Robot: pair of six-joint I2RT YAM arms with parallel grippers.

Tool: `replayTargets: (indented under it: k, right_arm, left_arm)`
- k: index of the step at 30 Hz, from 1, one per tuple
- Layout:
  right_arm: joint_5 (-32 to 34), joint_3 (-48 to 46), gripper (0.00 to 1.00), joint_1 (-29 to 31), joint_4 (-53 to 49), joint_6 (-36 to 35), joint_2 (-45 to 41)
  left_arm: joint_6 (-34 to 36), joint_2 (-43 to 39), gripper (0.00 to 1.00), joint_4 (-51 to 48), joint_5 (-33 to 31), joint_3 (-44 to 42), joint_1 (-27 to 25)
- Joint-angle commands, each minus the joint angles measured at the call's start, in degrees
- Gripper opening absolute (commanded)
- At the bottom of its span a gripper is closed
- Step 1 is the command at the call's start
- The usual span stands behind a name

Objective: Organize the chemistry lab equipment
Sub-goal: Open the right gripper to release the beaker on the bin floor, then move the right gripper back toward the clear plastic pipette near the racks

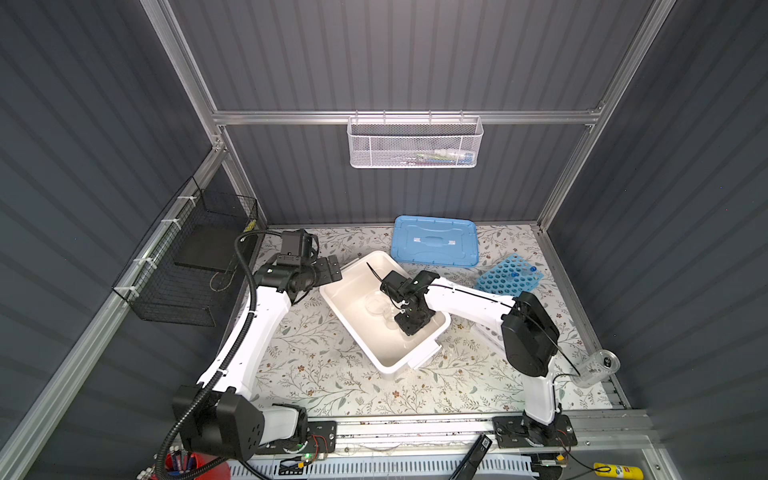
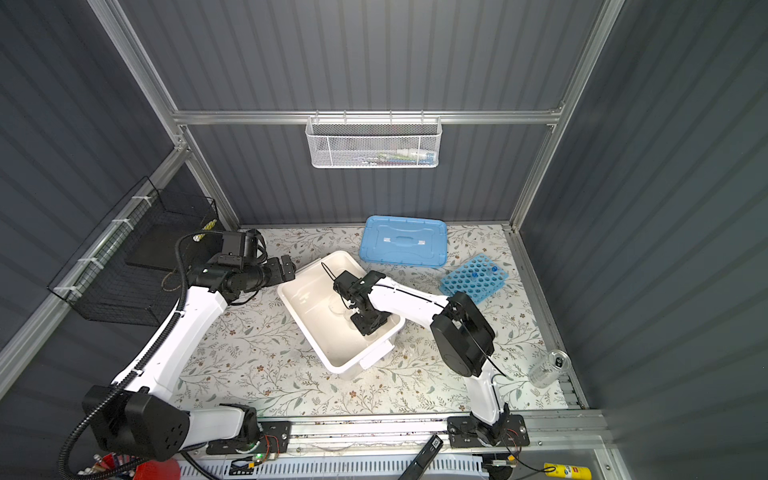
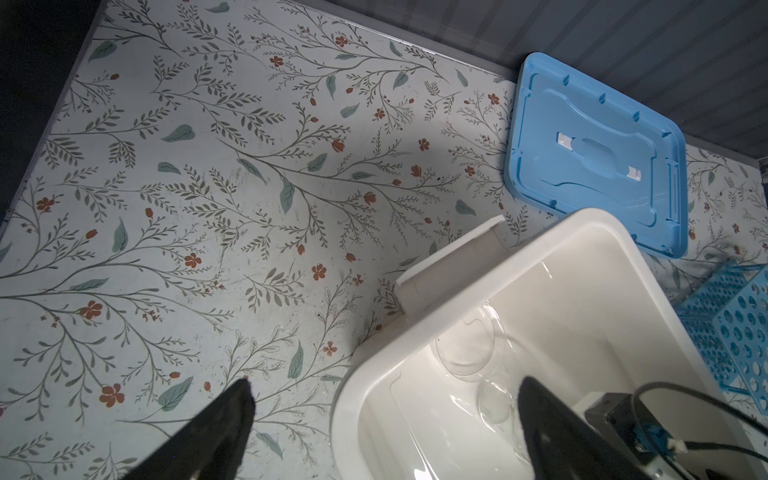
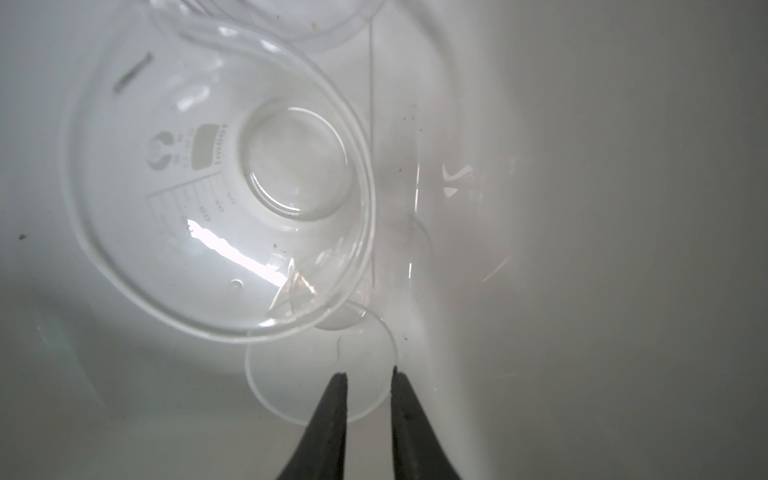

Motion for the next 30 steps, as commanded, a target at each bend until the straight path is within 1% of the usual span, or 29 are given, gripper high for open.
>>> replayTargets:
  k: [1,9,12,20,24,30]
  right_arm:
    - [1.04,1.34,0.27,-0.33,-2.39,-0.12,-0.63]
    - [3.44,5.51,0.41,-0.6,-6.87,-0.89,-3.68]
    - [3.9,7.63,0.44,-0.77,-8.13,-1.24,-3.91]
    - [3.29,12.07,0.46,-0.86,-9.37,-0.91,-5.14]
    - [4.87,17.02,0.47,-1.16,-11.18,-0.14,-7.23]
    - [5.96,24.92,0.5,-5.51,-12.29,2.88,-10.41]
  left_arm:
    - [1.31,-1.3,1.0,-0.19,0.94,-0.68,0.52]
    - [0.98,-1.5,1.0,0.34,1.2,-1.37,0.61]
    - [0.86,-1.58,1.0,0.61,1.46,-1.5,0.61]
    - [0.87,-1.57,1.0,0.34,1.47,-0.7,0.69]
    - [0.57,-1.31,1.0,0.04,2.17,0.11,0.69]
    - [0.66,0.72,1.0,-0.6,2.97,3.71,0.61]
